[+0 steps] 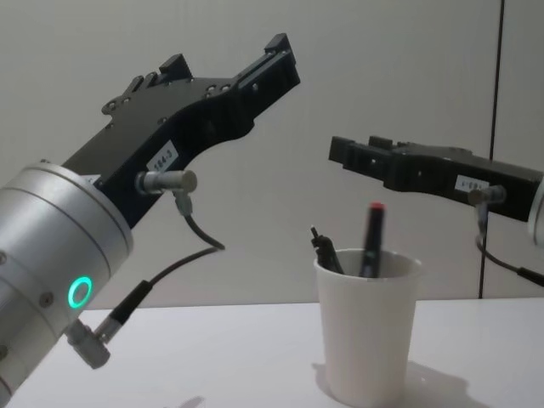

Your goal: Place the pen into the pen holder.

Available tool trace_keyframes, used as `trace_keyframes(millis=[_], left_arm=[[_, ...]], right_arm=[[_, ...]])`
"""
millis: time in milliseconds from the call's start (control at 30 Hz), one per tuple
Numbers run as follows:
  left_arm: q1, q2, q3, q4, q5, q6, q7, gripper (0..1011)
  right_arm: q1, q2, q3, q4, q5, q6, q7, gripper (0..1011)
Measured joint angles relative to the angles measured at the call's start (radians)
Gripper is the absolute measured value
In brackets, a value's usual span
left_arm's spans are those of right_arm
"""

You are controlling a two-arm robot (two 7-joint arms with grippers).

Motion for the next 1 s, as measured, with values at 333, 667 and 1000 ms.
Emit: trace_keyframes(millis=[333,667,1000], left_arm=[[0.000,0.000,0.000,0.000,0.000,0.000,0.000,1001],[0.000,0.000,0.000,0.000,0.000,0.000,0.000,1001],[0.000,0.000,0.000,0.000,0.000,0.000,0.000,1001]], right_arm=[[-0.003,0.005,0.003,-0.009,0.006,-0.004,-0.001,848],[-0.051,0.078,0.047,-0.107,0.057,-0.058,-0.046,1001],[-0.146,0.210,0.125,-0.228,0.135,-0.138,-0.143,1001]])
